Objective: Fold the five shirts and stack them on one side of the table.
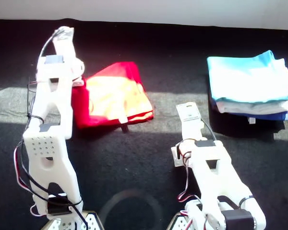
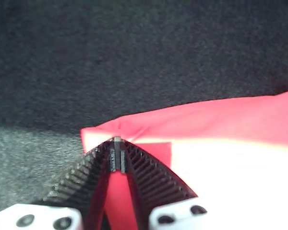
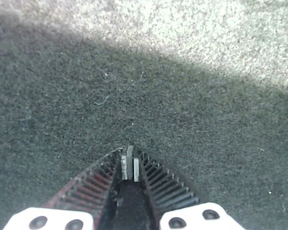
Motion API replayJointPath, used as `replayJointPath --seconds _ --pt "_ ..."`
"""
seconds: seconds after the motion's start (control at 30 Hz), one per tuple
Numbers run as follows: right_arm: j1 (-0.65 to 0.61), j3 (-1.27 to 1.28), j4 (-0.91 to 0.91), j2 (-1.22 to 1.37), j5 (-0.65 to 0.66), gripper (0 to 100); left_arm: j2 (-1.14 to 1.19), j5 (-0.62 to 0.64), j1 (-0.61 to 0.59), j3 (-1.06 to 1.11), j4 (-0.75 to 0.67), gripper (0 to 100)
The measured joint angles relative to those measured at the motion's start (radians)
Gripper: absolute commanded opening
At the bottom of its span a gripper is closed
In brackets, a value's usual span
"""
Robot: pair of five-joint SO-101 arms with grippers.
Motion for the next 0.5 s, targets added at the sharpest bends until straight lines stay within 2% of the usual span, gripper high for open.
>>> replayJointPath --seconds 0.3,0.5 --pt "0.000 0.000 0.000 0.000 0.000 0.6 0.000 0.000 -0.032 -0.002 0.012 1" --pt "0.000 0.000 0.000 0.000 0.000 0.6 0.000 0.000 -0.032 -0.140 0.198 1"
